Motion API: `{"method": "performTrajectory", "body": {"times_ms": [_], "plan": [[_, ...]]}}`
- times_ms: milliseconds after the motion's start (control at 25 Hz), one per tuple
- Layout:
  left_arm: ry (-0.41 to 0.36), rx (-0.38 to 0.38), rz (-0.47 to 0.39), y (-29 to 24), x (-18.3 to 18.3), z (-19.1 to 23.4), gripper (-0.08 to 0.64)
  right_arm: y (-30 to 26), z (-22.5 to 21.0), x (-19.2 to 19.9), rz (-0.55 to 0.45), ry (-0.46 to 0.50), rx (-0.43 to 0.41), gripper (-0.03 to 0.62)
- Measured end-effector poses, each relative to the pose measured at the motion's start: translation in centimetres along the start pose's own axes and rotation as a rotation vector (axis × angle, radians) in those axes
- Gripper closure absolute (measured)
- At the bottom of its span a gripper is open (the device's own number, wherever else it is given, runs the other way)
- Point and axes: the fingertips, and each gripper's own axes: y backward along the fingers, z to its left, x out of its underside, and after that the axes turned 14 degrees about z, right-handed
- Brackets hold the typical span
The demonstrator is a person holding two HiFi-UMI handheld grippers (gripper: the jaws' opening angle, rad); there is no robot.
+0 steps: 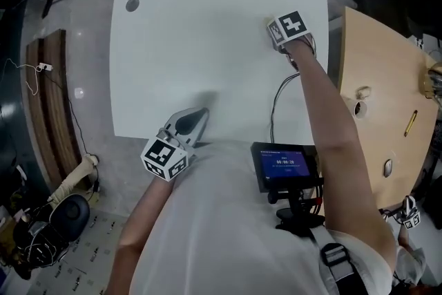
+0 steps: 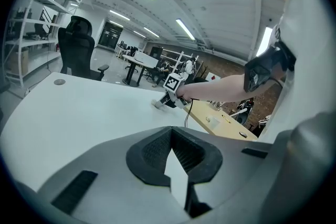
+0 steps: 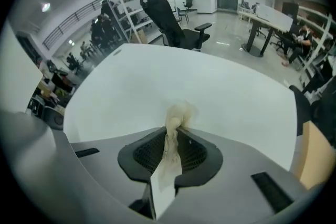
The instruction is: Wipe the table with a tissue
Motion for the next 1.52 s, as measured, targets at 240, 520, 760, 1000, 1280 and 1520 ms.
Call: {"method": "performTrajectory", "body": {"times_ms": [240, 520, 760, 1000, 1280, 1520], "plan": [[0.023, -0.013, -0.013, 1.7, 0.4, 1.0, 0.555, -0.3, 3.4, -1.4, 0.011, 0.053, -0.045, 0.531], [-0.002, -0.012, -0.011, 4.2, 1.4, 1.1, 0.554, -1.6, 14.8, -0.1, 0.044, 0.231, -0.259, 0.531], [-0.029, -0.023, -0.052, 6.7, 1.3, 1.7, 0.554, 0.1, 22.8, 1.6, -0.085, 0.245, -0.531, 0.531], [-0.032, -0.001, -0.073, 7.4, 3.1, 1.7, 0.554, 7.4, 20.1, 2.7, -0.381, 0.059, -0.619, 0.531], [-0.055, 0.015, -0.123, 9.6, 3.9, 1.9, 0.554, 12.2, 19.8, 9.6, -0.545, -0.055, -0.530, 0.531], [-0.100, 0.040, -0.147, 10.9, 4.6, 2.1, 0.554, 14.7, 22.2, 15.1, -0.641, -0.006, -0.346, 0.531]]}}
